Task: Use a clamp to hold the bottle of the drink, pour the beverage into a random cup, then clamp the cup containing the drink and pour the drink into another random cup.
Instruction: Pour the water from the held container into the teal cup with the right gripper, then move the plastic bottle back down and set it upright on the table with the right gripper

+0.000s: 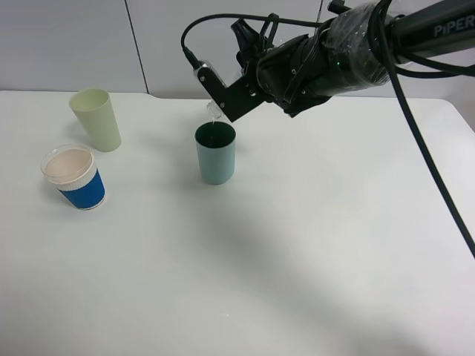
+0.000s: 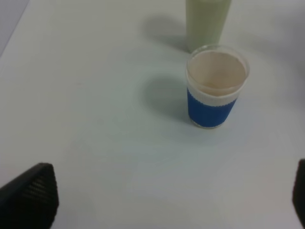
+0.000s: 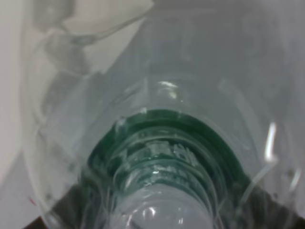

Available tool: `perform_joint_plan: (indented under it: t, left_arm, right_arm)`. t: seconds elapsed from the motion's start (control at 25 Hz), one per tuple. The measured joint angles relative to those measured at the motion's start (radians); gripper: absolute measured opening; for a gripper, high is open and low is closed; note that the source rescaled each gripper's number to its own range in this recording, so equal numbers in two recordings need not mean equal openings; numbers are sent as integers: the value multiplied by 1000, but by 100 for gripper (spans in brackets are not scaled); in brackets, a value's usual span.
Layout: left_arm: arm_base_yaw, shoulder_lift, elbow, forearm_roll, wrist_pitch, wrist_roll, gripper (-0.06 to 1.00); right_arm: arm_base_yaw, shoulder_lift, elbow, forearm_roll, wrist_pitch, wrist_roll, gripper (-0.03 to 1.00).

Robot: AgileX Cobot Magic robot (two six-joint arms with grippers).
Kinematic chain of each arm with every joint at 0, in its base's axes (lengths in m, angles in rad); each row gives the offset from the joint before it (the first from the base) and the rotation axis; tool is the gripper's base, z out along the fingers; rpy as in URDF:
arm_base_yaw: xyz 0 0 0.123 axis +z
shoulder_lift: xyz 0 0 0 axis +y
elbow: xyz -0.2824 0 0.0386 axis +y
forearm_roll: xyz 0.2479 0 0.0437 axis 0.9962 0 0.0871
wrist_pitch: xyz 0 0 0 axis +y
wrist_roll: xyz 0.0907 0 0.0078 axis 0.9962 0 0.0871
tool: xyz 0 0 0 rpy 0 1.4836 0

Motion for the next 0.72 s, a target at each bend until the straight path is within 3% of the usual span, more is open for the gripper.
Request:
perform_joint_plan:
  t: [0.2,0.32,0.52,0.72]
  left_arm:
    - [0,0,0,0,0,0,100]
    - [0,0,0,0,0,0,100]
    - [0,0,0,0,0,0,100]
    - [0,0,0,0,0,0,100]
  right_arm:
    - [0,0,0,24,-2,320,1]
    - [0,-16,0,90,-4,437,1]
    - [0,-96,0,222,-4,490,1]
    - [0,-202,0,418,22,499,1]
